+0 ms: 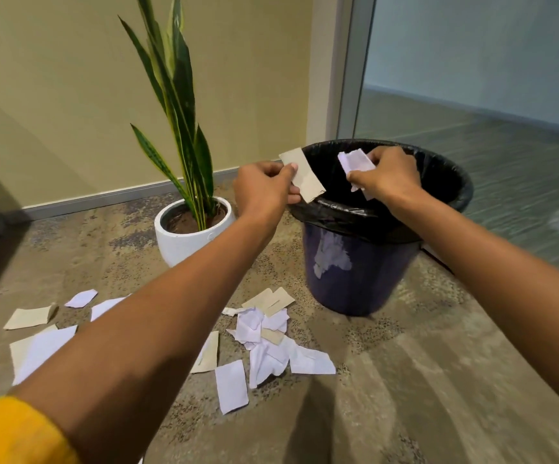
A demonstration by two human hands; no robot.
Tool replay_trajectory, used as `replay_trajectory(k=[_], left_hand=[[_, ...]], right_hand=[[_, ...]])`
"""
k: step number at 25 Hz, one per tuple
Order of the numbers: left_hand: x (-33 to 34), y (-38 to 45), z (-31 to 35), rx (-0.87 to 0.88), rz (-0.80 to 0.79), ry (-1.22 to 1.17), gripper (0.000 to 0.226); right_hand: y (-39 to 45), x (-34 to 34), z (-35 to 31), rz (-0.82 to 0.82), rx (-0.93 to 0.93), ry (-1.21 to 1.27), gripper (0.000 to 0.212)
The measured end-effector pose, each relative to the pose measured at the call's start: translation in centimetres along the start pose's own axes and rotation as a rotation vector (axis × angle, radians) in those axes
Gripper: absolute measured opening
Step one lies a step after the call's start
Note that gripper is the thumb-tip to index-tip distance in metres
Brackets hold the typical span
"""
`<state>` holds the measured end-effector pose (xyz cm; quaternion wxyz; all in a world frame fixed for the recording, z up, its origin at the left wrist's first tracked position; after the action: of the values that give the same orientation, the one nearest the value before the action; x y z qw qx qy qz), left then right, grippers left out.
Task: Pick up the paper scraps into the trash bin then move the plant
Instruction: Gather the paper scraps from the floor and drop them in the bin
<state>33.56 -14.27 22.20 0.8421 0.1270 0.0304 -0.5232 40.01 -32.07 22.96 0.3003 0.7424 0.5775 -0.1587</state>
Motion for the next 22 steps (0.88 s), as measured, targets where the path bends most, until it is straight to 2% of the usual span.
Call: replay_trajectory(k=[4,7,11,15,17,19,22], left_hand=[[2.0,0.3,0.0,-0.050,-0.135,-0.092,0.015],[2.5,0.0,0.1,-0.039,-0.167,-0.066,0.006],[1.2,-0.1,-1.1,-0.040,-0.152,0.025,0.010],[-1.5,-0.9,-4.3,-0.089,-0.215,0.120,0.013],[-2.9,-1.6,-6.9,-0.146,-0.269,0.216,0.016],[-4.1,-2.4,-9.8,-0.182,-0.351,0.376,0.018],[-5.8,-4.1,-14.5,-0.154,-0.579,0.740,0.022]], right_hand=[[0.2,-0.4,0.4,-0.062,-0.012,0.001,0.041],[0.1,-0.4,0.3,-0.086,-0.010,0.016,0.051],[-1.1,0.5,-1.3,-0.069,-0.152,0.089,0.029],[-3.5,1.9,-4.4,-0.123,-0.327,0.316,0.011],[-5.3,3.6,-5.3,-0.224,-0.405,0.366,0.008],[-7.5,6.2,-4.8,-0.403,-0.450,0.327,0.006],[-10.5,10.9,-1.0,-0.690,-0.349,0.137,0.004]])
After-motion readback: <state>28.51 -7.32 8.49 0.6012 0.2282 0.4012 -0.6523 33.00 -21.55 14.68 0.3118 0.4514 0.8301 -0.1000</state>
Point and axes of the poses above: each hand's wrist, its own y-axis towards the middle knuckle, its own x-axis out of the palm, z = x × y, the point moved 3 cm from there along y, towards the middle knuckle, and after that the axes turned 8 degrees about y, right-handed, at the moved point
